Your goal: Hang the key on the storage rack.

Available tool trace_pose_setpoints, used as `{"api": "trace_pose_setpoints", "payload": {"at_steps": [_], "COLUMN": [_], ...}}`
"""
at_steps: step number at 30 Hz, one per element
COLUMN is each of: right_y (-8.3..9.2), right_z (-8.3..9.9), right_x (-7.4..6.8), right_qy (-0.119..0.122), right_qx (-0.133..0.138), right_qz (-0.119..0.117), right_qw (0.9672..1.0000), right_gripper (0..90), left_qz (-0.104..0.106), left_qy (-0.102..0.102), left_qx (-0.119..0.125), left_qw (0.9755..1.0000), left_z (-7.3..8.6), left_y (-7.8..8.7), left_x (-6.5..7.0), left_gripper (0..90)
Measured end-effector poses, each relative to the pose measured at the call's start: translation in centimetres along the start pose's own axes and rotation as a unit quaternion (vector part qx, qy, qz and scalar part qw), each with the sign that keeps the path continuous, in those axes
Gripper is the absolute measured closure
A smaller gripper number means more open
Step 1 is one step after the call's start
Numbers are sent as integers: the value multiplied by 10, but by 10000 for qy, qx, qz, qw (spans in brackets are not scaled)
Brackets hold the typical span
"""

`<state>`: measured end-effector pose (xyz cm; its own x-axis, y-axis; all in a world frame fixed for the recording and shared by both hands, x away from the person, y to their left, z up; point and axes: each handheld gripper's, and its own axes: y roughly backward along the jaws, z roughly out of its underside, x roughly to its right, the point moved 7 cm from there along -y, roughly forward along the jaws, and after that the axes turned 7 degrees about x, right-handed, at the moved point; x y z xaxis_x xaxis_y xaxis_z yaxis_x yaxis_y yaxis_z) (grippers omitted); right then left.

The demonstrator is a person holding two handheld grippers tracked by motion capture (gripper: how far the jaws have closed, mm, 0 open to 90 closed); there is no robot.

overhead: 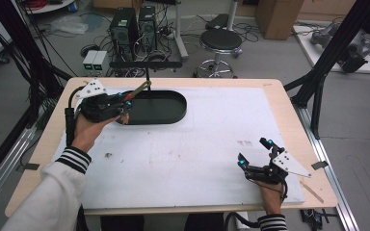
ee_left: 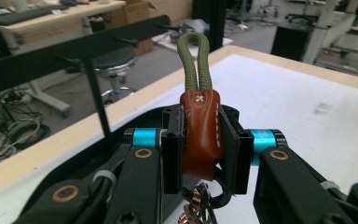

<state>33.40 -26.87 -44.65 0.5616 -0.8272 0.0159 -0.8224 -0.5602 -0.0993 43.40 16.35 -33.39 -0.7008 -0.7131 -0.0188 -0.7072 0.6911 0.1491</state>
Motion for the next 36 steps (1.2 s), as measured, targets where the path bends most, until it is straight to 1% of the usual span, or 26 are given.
{"api": "trace_pose_setpoints", "payload": {"at_steps": [1, 4, 5, 8, 12, 13, 14, 16, 17, 18, 20, 22, 24, 26, 29, 30, 33, 36], "right_y": [0, -1, -1, -1, -2, -2, -2, -2, -1, -1, -2, -2, -2, -2, -2, -2, -2, -2], "right_z": [1, 2, 3, 5, 6, 7, 8, 7, 8, 8, 8, 7, 8, 8, 8, 8, 8, 8], "right_x": [-1, 1, 0, 1, 1, 1, 1, 2, 2, 2, 2, 2, 3, 3, 3, 3, 2, 3], "right_qy": [-55, 13, -46, -11, -6, -40, -64, -28, -81, -81, -57, -83, -100, -152, -146, -130, -122, -136], "right_qx": [-28, -27, -60, -57, -35, -53, -67, -24, -53, -44, -36, -36, -36, -55, -61, -64, -53, -52], "right_qz": [-1, 24, 32, 43, 29, 27, 35, 35, 48, 53, 54, 51, 35, 62, 65, 61, 49, 65], "right_qw": [10000, 10000, 10000, 10000, 10000, 10000, 10000, 10000, 9999, 9999, 10000, 9999, 9999, 9999, 9999, 9999, 9999, 9999], "right_gripper": [3, 3, 3, 3, 3, 3, 3, 3, 3, 3, 3, 3, 3, 3, 3, 3, 3, 3], "left_qz": [-53, -188, -261, -395, -589, -656, -682, -762, -785, -788, -825, -839, -896, -956, -1028, -1051, -1027, -1052], "left_qy": [5, -10, -46, -35, -79, -70, -28, -56, -54, -17, -15, -15, -25, 13, 54, 47, 47, 17], "left_qx": [9, -5, 1, 33, 20, 63, 90, 54, 37, 61, 95, 68, 9, 29, 52, 38, 83, 52], "left_qw": [10000, 9998, 9996, 9992, 9982, 9978, 9976, 9971, 9969, 9969, 9965, 9965, 9960, 9954, 9947, 9944, 9947, 9944], "left_z": [0, 0, -1, -5, -8, -9, -8, -6, -5, -5, -5, -4, -2, -1, 0, 0, -6, -9], "left_y": [0, -2, -2, -4, -7, -7, -8, -9, -10, -11, -13, -15, -17, -18, -20, -21, -22, -24], "left_x": [-2, -8, -11, -18, -27, -29, -31, -34, -35, -36, -37, -38, -41, -43, -46, -47, -46, -48], "left_gripper": [726, 725, 726, 725, 725, 725, 725, 725, 725, 725, 725, 725, 725, 725, 725, 725, 725, 725]}}
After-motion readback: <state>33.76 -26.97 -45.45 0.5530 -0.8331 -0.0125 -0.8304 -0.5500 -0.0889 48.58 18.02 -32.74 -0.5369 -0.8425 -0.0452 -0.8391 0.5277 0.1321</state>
